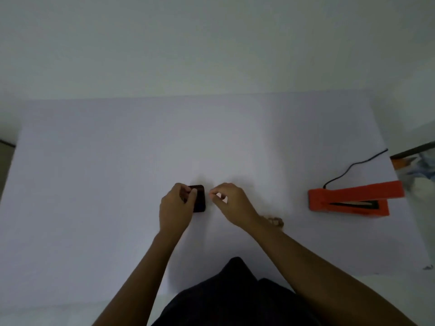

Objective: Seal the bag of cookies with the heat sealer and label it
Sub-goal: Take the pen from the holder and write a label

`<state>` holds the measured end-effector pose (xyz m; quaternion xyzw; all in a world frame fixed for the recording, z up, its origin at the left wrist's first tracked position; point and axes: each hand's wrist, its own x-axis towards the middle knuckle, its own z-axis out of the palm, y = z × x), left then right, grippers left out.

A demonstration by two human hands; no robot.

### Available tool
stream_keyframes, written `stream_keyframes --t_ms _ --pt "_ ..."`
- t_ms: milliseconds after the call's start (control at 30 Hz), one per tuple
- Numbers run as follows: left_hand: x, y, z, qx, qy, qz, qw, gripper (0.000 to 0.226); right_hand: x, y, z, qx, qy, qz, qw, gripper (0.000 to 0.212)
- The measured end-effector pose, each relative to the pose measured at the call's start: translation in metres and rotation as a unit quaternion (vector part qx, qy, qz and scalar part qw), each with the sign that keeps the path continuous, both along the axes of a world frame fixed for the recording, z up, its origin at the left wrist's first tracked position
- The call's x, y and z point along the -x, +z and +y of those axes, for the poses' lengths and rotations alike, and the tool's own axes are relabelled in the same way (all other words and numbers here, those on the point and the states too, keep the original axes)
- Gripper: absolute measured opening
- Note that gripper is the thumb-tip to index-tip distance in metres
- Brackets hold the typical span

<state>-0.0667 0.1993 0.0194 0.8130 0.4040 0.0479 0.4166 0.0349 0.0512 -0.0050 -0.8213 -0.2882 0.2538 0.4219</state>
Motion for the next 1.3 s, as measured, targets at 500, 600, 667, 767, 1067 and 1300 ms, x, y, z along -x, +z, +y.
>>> stream_keyframes --t_ms 500,600,667,767,1067,1300 --pt "0.029 -0.036 0.035 -0.023 -0.079 0.14 0.987 0.027 0.022 -0.011 0.077 0.232 0.215 -0.062 0.947 0.033" --pt "0.029 -0.035 0.04 -0.046 -0.069 0.137 0.987 0.027 0.02 0.001 0.067 0.076 0.108 -0.028 0.991 0.034" --pt "0.03 -0.037 0.047 -0.059 -0.057 0.133 0.988 0.026 0.016 0.013 0.055 -0.017 -0.008 0.041 0.999 0.038" --pt "0.031 -0.041 0.058 -0.068 -0.05 0.129 0.988 0.028 0.008 0.023 0.034 -0.125 -0.165 0.26 0.943 0.046" --pt "0.032 -0.015 0.048 -0.155 -0.063 0.085 0.982 0.043 0.006 0.029 0.005 -0.105 -0.307 0.399 0.857 0.05" --pt "0.023 0.019 -0.014 -0.032 -0.353 0.047 0.934 0.043 0.022 0.039 0.027 -0.062 -0.355 0.414 0.836 0.041"
